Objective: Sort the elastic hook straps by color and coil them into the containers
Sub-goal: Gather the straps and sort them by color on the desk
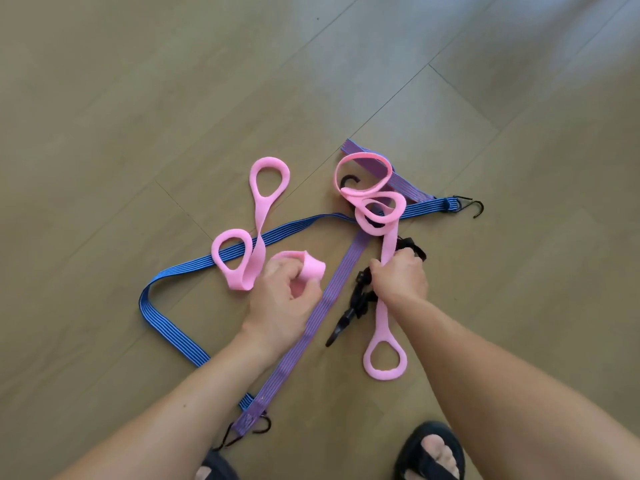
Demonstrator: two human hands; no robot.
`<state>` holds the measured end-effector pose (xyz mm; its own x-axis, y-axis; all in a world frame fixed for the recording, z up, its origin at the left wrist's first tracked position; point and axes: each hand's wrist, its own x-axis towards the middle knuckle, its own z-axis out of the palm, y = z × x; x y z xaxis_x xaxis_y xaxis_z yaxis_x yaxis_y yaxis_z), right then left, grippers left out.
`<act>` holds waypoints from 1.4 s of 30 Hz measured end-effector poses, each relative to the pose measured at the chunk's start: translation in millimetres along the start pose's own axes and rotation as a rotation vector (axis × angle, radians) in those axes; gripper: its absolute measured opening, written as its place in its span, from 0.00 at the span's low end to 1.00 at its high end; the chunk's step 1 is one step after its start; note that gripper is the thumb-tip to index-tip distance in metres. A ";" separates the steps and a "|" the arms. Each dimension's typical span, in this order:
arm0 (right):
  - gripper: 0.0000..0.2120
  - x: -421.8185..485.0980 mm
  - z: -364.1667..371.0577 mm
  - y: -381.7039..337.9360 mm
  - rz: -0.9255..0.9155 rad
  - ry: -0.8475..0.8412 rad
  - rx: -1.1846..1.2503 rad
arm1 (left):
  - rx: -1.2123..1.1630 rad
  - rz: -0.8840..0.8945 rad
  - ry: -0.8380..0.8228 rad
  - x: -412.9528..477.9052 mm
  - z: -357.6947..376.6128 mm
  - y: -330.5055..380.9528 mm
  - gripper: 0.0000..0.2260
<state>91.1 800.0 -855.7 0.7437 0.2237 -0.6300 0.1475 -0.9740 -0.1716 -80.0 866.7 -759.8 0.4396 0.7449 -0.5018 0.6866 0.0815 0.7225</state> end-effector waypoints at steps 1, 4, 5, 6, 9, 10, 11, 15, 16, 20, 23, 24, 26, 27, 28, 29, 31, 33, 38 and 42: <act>0.23 3.9 5.7 0.9 0.042 0.012 -0.017 | 0.000 0.016 0.024 1.6 2.0 0.0 0.07; 0.18 5.5 7.2 8.1 0.131 -0.025 0.058 | 0.023 0.061 0.003 1.8 1.5 4.4 0.08; 0.14 2.2 2.3 9.7 0.127 -0.046 0.132 | 0.049 0.065 -0.039 0.4 -1.7 8.4 0.08; 0.10 -2.8 -3.0 11.1 0.098 -0.058 0.212 | 0.073 0.062 -0.081 -2.0 -5.0 13.4 0.09; 0.06 -34.6 -34.4 6.9 -0.056 -0.086 0.397 | 0.012 0.016 -0.130 -15.3 -18.3 39.1 0.06; 0.06 -49.3 -46.9 4.8 -0.097 -0.104 0.469 | -0.044 -0.011 -0.125 -22.3 -22.8 49.7 0.06; 0.05 -66.2 -65.3 2.8 -0.127 -0.120 0.547 | -0.109 -0.040 -0.121 -31.0 -29.1 65.8 0.08; 0.07 -143.2 -156.2 -2.3 -0.235 -0.181 0.781 | -0.217 -0.074 -0.066 -68.6 -59.9 138.7 0.06; 0.07 -162.5 -182.8 -4.0 -0.263 -0.195 0.818 | -0.228 -0.057 -0.052 -78.6 -69.6 160.3 0.08; 0.12 -235.6 -292.2 -9.8 -0.388 -0.214 0.896 | -0.293 0.060 -0.044 -127.6 -112.8 260.6 0.07; 0.11 -294.0 -382.6 -16.3 -0.487 -0.193 0.941 | -0.358 0.146 -0.073 -172.0 -147.2 338.1 0.06; 0.10 -313.3 -414.0 -19.6 -0.523 -0.166 0.955 | -0.371 0.174 -0.091 -187.0 -159.4 365.0 0.08; 0.10 -353.2 -476.4 -24.4 -0.613 -0.096 0.954 | -0.343 0.259 -0.128 -219.5 -180.8 417.4 0.10; 0.08 -370.6 -501.8 -23.2 -0.661 -0.059 0.928 | -0.332 0.303 -0.137 -236.3 -190.0 439.8 0.11; 0.05 -392.2 -532.7 -21.5 -0.689 -0.001 0.870 | -0.317 0.351 -0.137 -256.0 -200.2 466.7 0.13; 0.04 -405.5 -555.0 -20.7 -0.720 0.057 0.805 | -0.317 0.383 -0.133 -269.5 -207.5 487.0 0.16; 0.07 -428.5 -596.5 -18.3 -0.793 0.177 0.788 | -0.339 0.431 -0.135 -293.6 -219.6 528.3 0.14; 0.06 -458.9 -633.9 -15.1 -0.807 0.233 0.825 | -0.352 0.443 -0.156 -321.5 -229.0 562.9 0.07; 0.10 -525.5 -688.1 0.4 -0.840 0.288 1.059 | -0.373 0.579 -0.170 -374.4 -246.5 617.1 0.06; 0.13 -578.1 -701.4 11.9 -0.802 0.359 1.247 | -0.345 0.704 -0.243 -410.8 -254.1 634.9 0.15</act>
<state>120.3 634.8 37.8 0.8786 0.4630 0.1171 0.0863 0.0872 -0.9924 28.2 780.7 25.9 0.8415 0.5365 0.0629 0.0040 -0.1226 0.9924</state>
